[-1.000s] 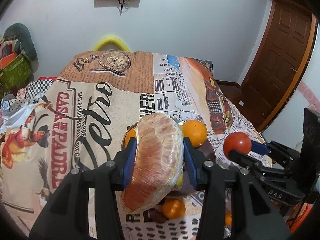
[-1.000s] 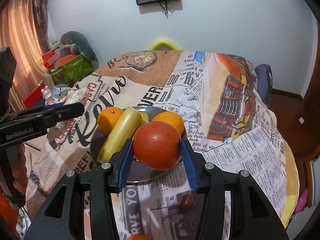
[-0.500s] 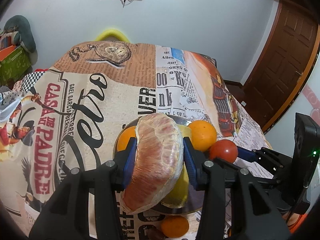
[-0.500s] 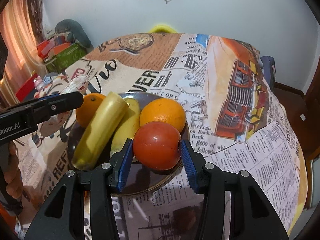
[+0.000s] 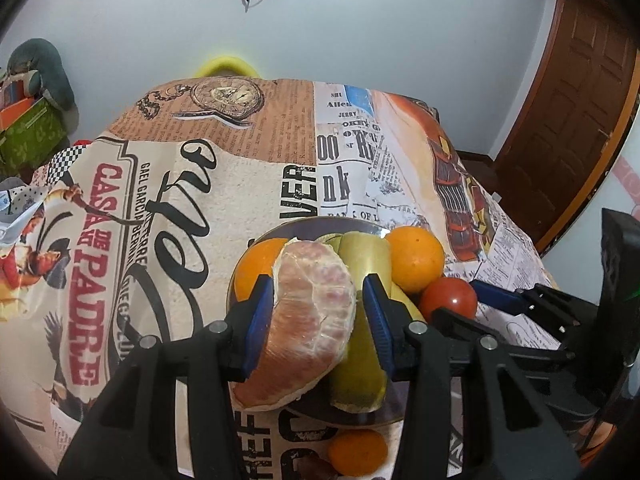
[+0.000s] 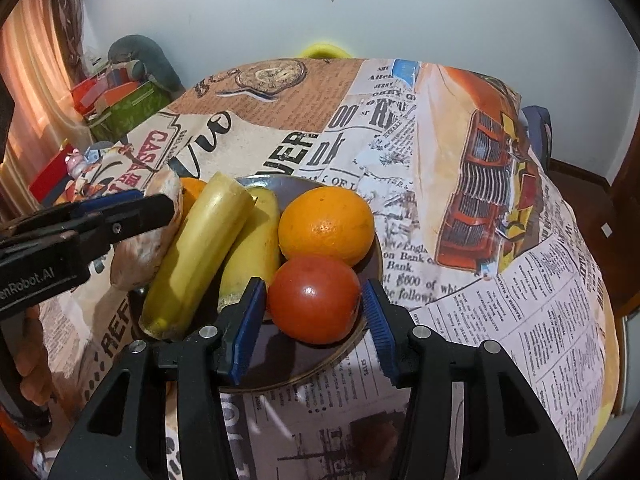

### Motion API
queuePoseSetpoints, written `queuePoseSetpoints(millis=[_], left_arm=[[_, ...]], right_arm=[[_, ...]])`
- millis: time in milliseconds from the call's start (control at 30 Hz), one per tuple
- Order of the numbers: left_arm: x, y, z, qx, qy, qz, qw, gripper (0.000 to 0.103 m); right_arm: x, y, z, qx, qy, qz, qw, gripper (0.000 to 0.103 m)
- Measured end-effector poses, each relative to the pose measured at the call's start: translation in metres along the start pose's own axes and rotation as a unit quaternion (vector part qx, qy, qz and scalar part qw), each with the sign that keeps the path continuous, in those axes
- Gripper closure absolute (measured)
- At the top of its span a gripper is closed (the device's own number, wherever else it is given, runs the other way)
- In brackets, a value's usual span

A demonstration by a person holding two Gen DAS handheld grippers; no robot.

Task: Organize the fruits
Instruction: 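Lower the pomelo and tomato onto the plate and open both tools, then grasp a small mandarin with the left tool while the right tool grasps a dark red date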

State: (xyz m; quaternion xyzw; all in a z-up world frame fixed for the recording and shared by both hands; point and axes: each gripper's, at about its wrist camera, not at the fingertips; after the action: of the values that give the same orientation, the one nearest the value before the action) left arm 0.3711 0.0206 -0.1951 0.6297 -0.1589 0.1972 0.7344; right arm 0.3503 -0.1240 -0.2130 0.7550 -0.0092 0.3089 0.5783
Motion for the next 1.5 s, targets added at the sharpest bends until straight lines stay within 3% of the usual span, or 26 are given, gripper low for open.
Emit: queuePoseSetpoints(millis=[467, 800, 1167, 1500], left_arm=[[-0.021, 0.061, 0.012, 0.003, -0.024, 0.018, 0.9995, 0.056], [-0.052, 0.087, 0.021, 0.013, -0.038, 0.006, 0.9992, 0.051], [-0.084, 0.06, 0.03, 0.017, -0.054, -0.05, 0.9971, 0.05], [-0.09, 0.02, 0.035, 0.016, -0.07, -0.078, 0.9943, 0.05]], right_arm=[[-0.026, 0.064, -0.009, -0.045, 0.022, 0.036, 0.998, 0.05], [-0.053, 0.103, -0.003, -0.071, 0.015, 0.05, 0.996, 0.049], [-0.083, 0.078, 0.005, -0.05, -0.006, 0.009, 0.999, 0.049], [-0.091, 0.038, 0.018, -0.035, -0.02, -0.03, 0.999, 0.05]])
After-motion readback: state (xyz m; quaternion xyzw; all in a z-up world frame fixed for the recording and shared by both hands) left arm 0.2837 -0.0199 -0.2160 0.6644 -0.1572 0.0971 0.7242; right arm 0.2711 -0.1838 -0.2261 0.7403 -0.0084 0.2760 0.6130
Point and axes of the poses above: each gripper's, at about its wrist camera, not at the fingertips, and y roughly against the way its jaws point, z to its right, x to its top, and after that the axes turned 13 degrees about -z, right-handed
